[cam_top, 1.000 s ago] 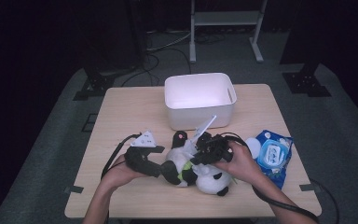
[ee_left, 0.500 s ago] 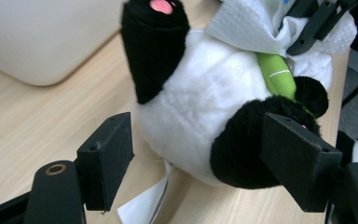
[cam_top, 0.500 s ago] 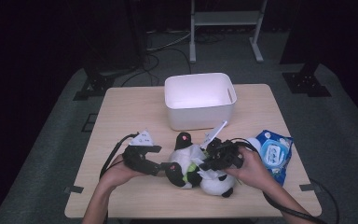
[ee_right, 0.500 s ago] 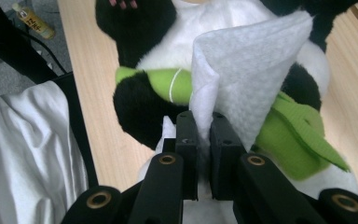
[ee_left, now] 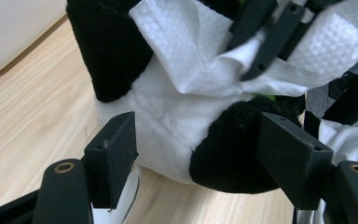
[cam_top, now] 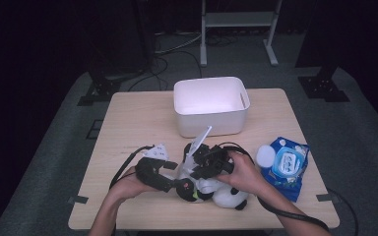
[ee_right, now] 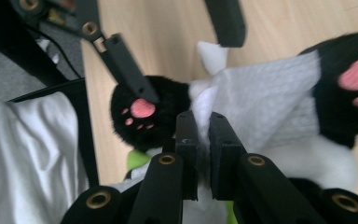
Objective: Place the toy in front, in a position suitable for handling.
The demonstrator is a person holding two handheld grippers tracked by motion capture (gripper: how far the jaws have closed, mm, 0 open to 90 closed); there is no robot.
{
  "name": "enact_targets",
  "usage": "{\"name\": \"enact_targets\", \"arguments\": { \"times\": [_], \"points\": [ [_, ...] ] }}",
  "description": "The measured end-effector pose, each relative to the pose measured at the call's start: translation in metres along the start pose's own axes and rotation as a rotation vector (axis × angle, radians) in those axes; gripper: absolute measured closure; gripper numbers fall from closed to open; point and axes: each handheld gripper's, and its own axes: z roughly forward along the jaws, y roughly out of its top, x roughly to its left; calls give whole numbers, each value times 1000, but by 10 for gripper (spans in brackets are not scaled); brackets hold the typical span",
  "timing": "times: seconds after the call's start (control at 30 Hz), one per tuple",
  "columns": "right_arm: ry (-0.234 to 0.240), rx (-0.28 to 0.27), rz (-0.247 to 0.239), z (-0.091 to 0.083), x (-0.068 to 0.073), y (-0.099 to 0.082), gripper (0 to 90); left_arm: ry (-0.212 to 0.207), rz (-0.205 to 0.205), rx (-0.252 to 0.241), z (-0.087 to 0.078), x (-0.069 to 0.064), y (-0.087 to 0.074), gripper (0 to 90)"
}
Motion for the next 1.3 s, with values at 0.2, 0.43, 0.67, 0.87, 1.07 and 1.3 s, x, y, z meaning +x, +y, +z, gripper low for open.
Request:
{"name": "enact_targets", "arguments": {
  "times": [0.2,0.43,0.67,0.87,1.07,1.3],
  "points": [
    [-65,-22,27,-16,-15,-4,830,-10,13,17,1,-1,0,282],
    [-83,-66,99,-28,-34,-23,820,-6,20,14,2,-2,1,283],
    [-114,-81,94,-36,-34,-30,846,-11,23,19,2,-3,1,283],
    [-154,-69,95,-40,-36,-36,860,-8,25,21,2,-3,1,282],
    [-173,-59,104,-45,-38,-44,867,-10,31,24,2,-3,2,283],
    [-236,-36,120,-49,-42,-51,871,-13,34,29,2,-3,2,282]
  ]
}}
